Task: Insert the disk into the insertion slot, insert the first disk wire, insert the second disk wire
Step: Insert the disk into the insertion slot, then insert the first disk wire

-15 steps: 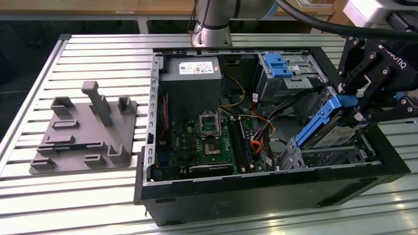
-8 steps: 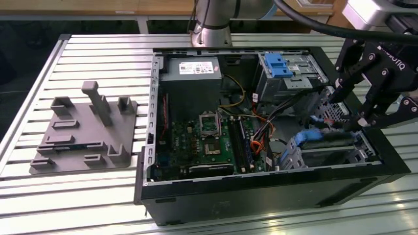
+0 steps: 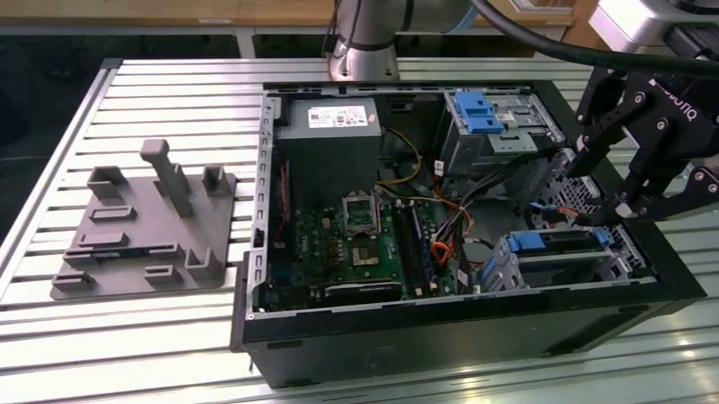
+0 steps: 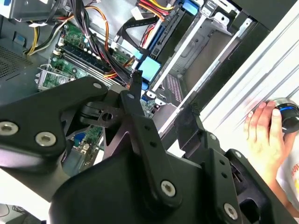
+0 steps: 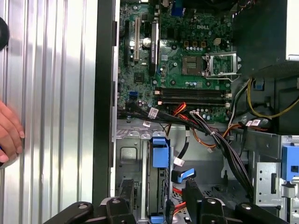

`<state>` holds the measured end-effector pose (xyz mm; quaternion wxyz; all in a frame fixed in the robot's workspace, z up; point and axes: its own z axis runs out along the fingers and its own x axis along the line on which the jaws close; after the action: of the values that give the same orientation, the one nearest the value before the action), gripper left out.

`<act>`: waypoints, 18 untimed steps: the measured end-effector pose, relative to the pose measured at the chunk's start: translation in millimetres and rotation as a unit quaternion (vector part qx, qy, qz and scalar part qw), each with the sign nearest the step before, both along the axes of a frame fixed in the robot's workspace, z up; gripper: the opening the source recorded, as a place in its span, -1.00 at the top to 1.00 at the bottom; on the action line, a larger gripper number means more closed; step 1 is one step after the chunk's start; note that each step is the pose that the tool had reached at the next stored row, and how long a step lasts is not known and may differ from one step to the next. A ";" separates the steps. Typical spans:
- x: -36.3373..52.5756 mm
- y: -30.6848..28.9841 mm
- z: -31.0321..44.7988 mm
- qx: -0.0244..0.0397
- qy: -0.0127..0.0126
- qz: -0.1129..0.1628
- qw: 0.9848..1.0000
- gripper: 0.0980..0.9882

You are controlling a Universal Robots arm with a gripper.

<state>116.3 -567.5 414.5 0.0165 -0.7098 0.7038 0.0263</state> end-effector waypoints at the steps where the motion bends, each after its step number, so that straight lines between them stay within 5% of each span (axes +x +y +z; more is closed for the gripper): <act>1: 0.0 0.0 0.0 0.000 0.000 0.000 1.000 -0.03; 18: 0.0 0.0 0.0 0.000 0.000 0.004 1.000 -0.03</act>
<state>116.3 -567.5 414.5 0.0164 -0.7128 0.7007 0.0264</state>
